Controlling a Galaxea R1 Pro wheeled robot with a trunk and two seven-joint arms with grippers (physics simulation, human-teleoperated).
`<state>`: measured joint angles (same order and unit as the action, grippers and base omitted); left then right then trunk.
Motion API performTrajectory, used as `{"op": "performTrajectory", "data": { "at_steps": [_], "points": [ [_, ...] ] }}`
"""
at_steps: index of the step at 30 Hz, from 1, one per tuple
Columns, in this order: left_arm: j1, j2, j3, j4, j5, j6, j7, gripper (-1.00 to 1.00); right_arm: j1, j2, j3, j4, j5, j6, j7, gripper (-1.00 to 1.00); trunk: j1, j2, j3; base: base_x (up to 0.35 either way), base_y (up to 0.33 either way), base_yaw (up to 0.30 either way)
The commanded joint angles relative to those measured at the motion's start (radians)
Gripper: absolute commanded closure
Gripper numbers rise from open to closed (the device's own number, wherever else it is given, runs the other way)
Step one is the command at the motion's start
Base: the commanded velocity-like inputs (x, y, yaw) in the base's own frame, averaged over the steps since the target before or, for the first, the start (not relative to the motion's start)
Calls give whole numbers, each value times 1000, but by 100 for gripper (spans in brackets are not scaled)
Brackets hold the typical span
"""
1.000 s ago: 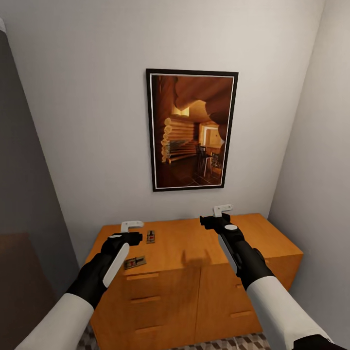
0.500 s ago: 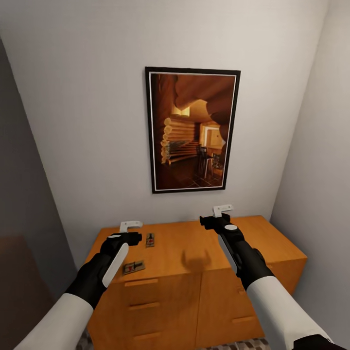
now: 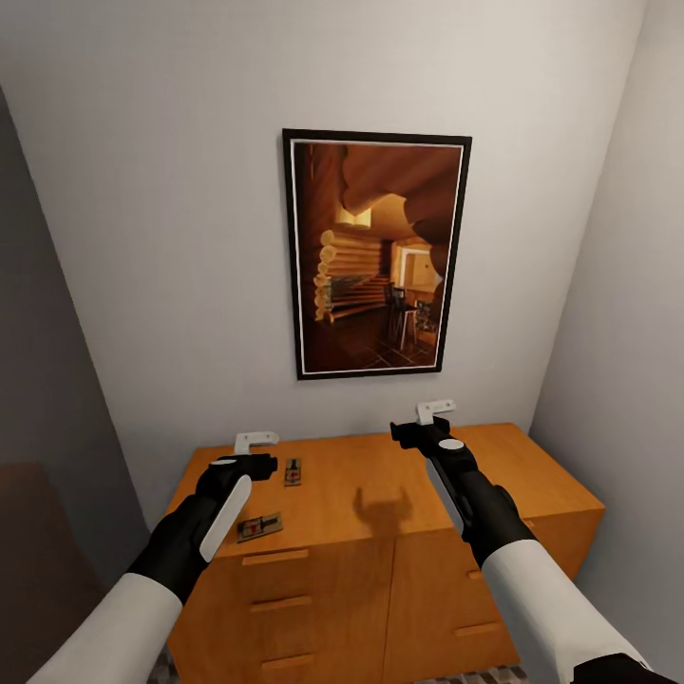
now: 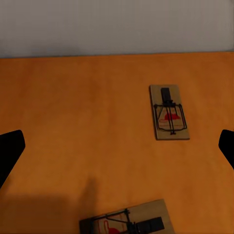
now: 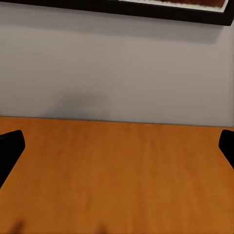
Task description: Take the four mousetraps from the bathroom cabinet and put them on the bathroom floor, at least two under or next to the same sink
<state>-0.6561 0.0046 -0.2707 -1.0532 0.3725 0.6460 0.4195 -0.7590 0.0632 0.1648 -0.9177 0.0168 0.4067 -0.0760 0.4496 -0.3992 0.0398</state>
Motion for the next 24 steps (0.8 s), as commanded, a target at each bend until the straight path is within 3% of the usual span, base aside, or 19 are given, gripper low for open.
{"op": "performTrajectory", "data": {
  "at_steps": [1, 13, 18, 24],
  "points": [
    [0, 1, -3, -1, 10, 2, 8, -100, 0, 0, 2, -1, 2, 6, -5, -100, 0, -1, -1, 3, 0, 0],
    [0, 2, -16, -1, 15, 7, 4, -100, 0, 0, 1, -1, 2, 6, -5, -100, 0, -1, -1, 1, 0, 0],
    [0, 8, -55, -3, 14, 11, -12, -100, 0, 0, 1, 0, 2, 6, -5, -100, 0, -1, -1, 0, 0, 0],
    [0, 49, -112, -4, 14, 15, -27, -100, 0, 0, 2, 0, 2, 6, -5, -100, 0, -1, -1, 0, 0, 0]
  ]
}}
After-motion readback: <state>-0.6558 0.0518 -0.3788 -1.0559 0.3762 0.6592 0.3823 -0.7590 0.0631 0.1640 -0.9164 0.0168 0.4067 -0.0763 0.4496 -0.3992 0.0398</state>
